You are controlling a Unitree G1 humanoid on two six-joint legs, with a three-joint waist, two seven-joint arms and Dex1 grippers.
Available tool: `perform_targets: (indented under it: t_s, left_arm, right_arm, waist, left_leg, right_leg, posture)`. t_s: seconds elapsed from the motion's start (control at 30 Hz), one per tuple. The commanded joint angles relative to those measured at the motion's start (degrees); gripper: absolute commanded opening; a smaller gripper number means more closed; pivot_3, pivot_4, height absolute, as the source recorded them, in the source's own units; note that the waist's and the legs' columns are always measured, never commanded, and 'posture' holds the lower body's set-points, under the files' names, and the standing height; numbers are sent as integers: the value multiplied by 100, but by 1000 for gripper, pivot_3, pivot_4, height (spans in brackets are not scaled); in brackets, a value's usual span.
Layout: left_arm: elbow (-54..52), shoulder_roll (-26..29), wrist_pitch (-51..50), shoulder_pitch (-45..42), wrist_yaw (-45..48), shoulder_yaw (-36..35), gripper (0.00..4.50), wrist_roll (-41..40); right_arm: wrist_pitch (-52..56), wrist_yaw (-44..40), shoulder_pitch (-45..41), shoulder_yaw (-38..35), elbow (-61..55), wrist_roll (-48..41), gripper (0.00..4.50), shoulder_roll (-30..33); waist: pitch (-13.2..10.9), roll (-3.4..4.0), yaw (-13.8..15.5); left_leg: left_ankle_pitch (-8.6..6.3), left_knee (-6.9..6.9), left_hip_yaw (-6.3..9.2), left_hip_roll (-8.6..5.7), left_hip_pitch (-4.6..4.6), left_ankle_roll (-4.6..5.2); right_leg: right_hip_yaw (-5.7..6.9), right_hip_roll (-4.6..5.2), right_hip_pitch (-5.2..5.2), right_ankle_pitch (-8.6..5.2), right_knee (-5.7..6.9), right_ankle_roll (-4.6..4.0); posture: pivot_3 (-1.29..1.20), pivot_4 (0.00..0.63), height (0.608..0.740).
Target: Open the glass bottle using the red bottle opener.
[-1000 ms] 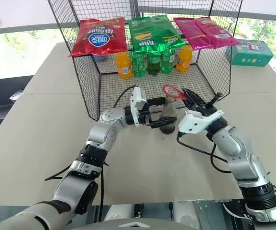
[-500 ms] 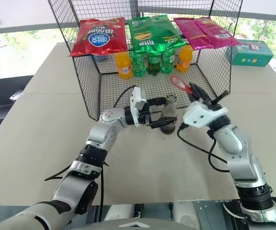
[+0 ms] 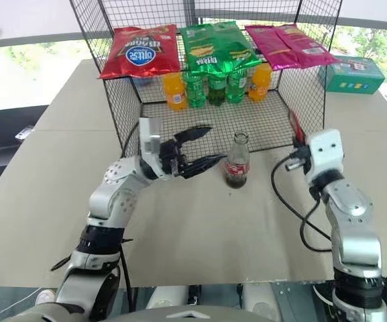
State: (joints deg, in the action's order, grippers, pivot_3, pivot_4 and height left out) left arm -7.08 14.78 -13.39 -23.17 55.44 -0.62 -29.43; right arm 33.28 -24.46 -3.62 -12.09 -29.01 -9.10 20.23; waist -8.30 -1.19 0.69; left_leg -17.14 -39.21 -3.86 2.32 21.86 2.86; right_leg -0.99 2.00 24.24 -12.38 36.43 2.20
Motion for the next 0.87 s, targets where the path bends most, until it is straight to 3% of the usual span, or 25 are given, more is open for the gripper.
perform_targets:
  t_s: [0.03, 0.17, 0.3, 0.5, 0.6, 0.7, 0.87]
  left_arm:
    - [-875, 137, -177, 481, -780, -408, 4429, -77]
    - [-1559, 455, -19, 1675, -1413, -681, 4429, 471]
    - [-1968, 656, -20, 2559, -1443, -717, 4500, 397]
    - [-2066, 939, 196, 3423, -1384, -840, 4500, 460]
    - [-2005, 1089, 238, 3897, -1303, -1006, 4500, 409]
    - [-2041, 1179, 152, 4243, -1278, -1272, 4500, 172]
    - [-2141, 1350, 58, 4467, -1262, -1532, 4500, -9]
  right_arm:
    - [851, -372, 346, -273, -435, -850, 0, 165]
    - [1550, -384, 420, -400, -6, -1367, 0, 190]
    - [1653, -557, 300, -249, 456, -1411, 1384, 533]
    - [1220, -1079, 421, -265, 524, -1459, 4472, 1187]
    - [480, -1903, 1037, -550, 222, -1661, 4472, 1566]
    - [-865, -2659, 1997, -879, 171, -1290, 4472, 2017]
    - [-1916, -2990, 2743, -1434, 402, -1206, 4472, 2069]
  waist:
    - [-1, 3, -24]
    - [-2, 5, -138]
    - [-5, 5, -126]
    - [-7, 9, -124]
    - [-7, 10, -115]
    - [-9, 12, -85]
    - [-11, 9, -91]
  left_leg:
    - [0, 1, -1, 1, 0, 0]
    - [-1, 2, -5, 9, -8, 0]
    - [0, 1, -9, 10, -14, 0]
    - [0, -2, -9, 6, -16, 1]
    - [-1, 6, -8, 4, -14, 1]
    - [-3, 13, -3, 10, -8, 1]
    - [-6, 9, -16, 14, -11, 5]
  right_leg:
    - [-1, 0, 0, 0, 0, 0]
    - [-8, 2, 0, -1, 5, -1]
    - [-9, 6, 0, -13, 13, -23]
    - [-8, 9, 1, -14, 19, -23]
    - [-4, 6, 2, -16, 14, -23]
    - [3, 7, 2, -23, 2, -13]
    - [-6, 12, -2, -36, -11, 11]
  posture:
    - [0, 150, 740]
    - [0, 150, 740]
    - [0, 150, 740]
    - [0, 150, 740]
    - [0, 150, 740]
    - [0, 150, 740]
    - [0, 150, 740]
